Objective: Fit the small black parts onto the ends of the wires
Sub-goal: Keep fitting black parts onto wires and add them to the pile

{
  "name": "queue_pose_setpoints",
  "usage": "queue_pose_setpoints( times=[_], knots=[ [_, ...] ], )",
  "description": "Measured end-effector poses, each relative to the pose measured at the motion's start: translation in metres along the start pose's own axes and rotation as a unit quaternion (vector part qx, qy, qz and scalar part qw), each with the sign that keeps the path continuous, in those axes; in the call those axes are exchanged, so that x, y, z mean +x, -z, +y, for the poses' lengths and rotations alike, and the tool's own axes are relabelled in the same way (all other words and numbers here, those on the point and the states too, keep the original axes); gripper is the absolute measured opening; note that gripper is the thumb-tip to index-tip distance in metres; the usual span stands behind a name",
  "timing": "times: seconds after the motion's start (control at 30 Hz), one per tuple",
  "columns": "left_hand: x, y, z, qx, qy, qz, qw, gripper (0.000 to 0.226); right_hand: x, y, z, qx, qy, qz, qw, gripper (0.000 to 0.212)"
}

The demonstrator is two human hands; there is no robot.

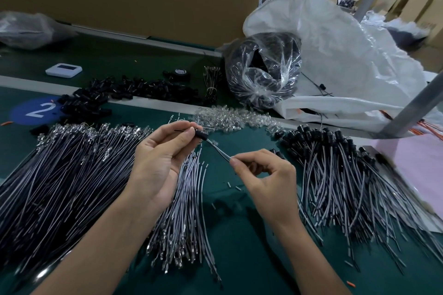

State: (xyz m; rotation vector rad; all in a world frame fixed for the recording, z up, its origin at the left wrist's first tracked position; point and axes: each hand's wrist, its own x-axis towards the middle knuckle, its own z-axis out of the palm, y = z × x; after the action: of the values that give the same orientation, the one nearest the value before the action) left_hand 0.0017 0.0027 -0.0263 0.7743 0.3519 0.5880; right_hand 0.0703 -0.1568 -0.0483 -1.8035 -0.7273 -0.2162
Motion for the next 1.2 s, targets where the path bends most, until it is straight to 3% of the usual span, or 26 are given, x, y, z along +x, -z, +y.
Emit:
queue_pose_setpoints(
  times=[0.77, 1.07, 1.2],
  knots=[
    [-0.006, -0.005, -0.007, 0.035, 0.010, -0.029, 0.999, 0.019, 0.001, -0.003, 0.000, 0.013, 0.026, -0.009, 1.000, 0.011],
    [-0.007, -0.006, -0.010, 0.059, 0.032, -0.074, 0.995, 0.016, 0.001, -0.002, 0.001, 0.006, 0.040, 0.040, 0.998, 0.011],
    [-0.009, -0.007, -0.012, 0.071, 0.035, -0.084, 0.993, 0.016, 0.001, -0.002, 0.001, -0.008, 0.046, 0.013, 0.999, 0.007]
  ],
)
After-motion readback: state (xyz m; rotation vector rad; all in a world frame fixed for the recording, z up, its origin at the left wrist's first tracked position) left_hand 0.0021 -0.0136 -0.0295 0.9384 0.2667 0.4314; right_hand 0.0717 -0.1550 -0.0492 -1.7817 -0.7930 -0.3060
